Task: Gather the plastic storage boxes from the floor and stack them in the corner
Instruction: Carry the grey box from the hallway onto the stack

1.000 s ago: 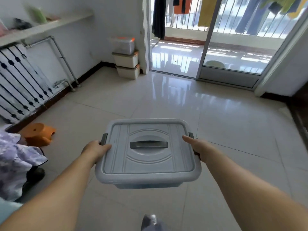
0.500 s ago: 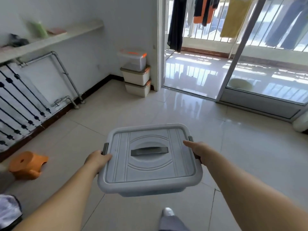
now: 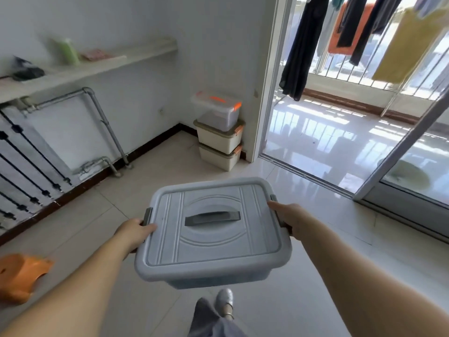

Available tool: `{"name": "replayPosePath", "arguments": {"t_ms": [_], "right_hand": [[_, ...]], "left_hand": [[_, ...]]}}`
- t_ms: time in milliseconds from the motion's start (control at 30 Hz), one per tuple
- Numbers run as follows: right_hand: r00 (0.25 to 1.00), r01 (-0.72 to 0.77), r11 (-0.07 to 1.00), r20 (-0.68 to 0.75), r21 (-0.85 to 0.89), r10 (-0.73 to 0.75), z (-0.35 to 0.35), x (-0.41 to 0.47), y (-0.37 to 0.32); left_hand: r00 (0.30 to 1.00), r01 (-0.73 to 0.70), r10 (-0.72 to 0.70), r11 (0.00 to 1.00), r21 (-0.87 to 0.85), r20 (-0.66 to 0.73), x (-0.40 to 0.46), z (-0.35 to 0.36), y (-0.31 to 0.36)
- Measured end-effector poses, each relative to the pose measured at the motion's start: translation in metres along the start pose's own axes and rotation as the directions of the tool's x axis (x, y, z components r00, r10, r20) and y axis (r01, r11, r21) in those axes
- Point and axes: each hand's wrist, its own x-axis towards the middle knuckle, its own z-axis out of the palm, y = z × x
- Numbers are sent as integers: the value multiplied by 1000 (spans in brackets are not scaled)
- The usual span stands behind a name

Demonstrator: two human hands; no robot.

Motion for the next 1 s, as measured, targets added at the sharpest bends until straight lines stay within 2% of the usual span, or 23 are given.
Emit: {"name": "replayPosePath", "arguments": {"t_ms": [267,400,533,667,833,1000], "right_hand": [[999,-32,992,-28,122,36,-18,151,-129],[997,-46,989,-59,142,55,-31,216,-181],[998,-6,987,-55,160,15,-42,308,-259],[1000,10,991,-9,130,-9,-48,383,-342],[997,70,988,-32,140,-67,-48,455,-446],[993,106,970,-66,218,-93,-39,515,-513]], "left_hand": [[999,-32,32,999,1,-6,152,-5,153],[998,-56,56,996,-64,-2,212,-1,216],[993,-114,114,980,-164,-14,294,3,296],[996,-84,84,956,-282,-11,355,-4,367],[998,-63,47,846,-529,-44,427,-29,445],[997,-81,73,738,-670,-40,502,-49,518]]}}
